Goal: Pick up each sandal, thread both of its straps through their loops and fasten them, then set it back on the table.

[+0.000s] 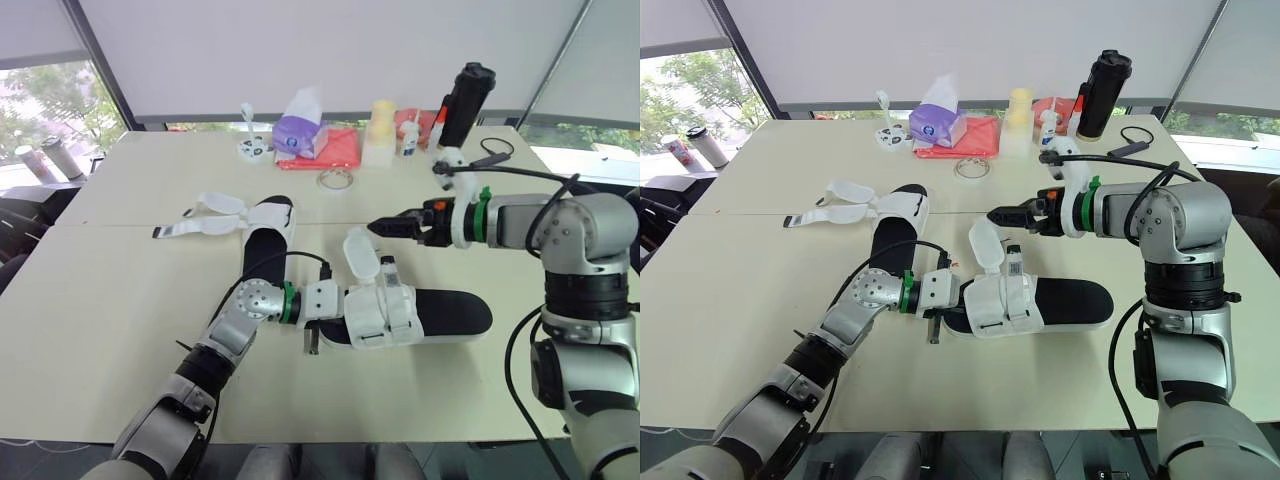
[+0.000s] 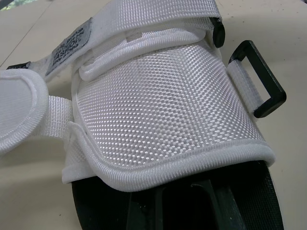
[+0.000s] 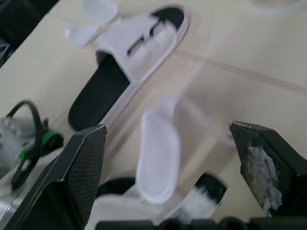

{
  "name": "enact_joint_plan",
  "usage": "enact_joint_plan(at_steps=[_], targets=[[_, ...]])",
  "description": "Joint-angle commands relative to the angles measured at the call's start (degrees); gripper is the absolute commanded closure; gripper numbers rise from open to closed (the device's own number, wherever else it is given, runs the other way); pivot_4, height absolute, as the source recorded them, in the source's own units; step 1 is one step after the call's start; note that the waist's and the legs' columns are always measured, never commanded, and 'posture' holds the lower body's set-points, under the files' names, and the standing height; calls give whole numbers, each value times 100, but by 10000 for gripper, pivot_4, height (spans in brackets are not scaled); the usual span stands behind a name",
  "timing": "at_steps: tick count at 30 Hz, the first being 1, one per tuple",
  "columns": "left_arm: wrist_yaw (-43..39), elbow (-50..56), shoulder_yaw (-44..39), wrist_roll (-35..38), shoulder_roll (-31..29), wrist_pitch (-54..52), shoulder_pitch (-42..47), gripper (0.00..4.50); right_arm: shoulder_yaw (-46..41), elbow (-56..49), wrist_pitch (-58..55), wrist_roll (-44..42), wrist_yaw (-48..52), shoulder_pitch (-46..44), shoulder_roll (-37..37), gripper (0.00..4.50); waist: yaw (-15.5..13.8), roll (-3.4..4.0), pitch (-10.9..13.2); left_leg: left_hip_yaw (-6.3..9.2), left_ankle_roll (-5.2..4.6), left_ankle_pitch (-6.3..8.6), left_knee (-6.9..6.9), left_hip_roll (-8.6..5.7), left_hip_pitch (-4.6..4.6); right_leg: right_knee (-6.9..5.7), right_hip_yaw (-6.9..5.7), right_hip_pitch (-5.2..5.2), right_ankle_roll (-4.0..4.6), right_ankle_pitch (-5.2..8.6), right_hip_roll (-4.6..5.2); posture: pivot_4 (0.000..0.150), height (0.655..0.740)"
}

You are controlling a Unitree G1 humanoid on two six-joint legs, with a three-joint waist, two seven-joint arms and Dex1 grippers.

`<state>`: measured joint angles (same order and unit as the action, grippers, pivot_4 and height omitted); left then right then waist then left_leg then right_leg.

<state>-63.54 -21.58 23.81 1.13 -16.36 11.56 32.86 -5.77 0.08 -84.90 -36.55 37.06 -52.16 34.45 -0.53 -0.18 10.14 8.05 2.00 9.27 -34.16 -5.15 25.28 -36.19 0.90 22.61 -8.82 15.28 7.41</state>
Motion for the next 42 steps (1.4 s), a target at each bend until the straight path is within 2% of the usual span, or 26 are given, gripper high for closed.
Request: enact_joint_plan(at_steps=[1,10,20,26,31,42], targets=[[1,-237,153,-263,-110,-218,-157,45000,236,-156,-32,-159,172,46,-1,1485,5,1,0,0,0,0,1,0,0,0,0,1,0,0,0,1500,7296],[42,-202,160,-282,-121,-231,-175,45000,1203,241,555,40,611,170,-93,1485,15,1,0,-3,0,0,1,-3,0,-1,0,1,-2,-1,-2,1500,7296],[95,-187,163,-285,-110,-251,-197,45000,1417,1170,956,166,978,-178,-552,1485,27,1,0,-1,0,0,1,-5,-1,-1,0,0,-2,-2,-4,1500,7296],[132,-197,173,-293,-105,-233,-199,45000,1291,1728,1111,205,1096,-402,-820,1485,33,1,0,-1,1,-1,1,-6,-2,-2,0,0,-2,-2,-5,1500,7296],[178,-206,169,-296,-89,-215,-203,45000,820,2546,1354,152,1059,-862,-1211,1485,41,2,0,1,2,-1,1,-7,-3,-5,0,1,-1,-4,-8,1500,7296],[206,-222,172,-301,-84,-193,-197,45000,421,3064,1477,240,987,-1148,-1372,1485,35,2,0,2,3,-2,1,-8,-3,-9,1,6,-1,-4,-9,1500,7296]])
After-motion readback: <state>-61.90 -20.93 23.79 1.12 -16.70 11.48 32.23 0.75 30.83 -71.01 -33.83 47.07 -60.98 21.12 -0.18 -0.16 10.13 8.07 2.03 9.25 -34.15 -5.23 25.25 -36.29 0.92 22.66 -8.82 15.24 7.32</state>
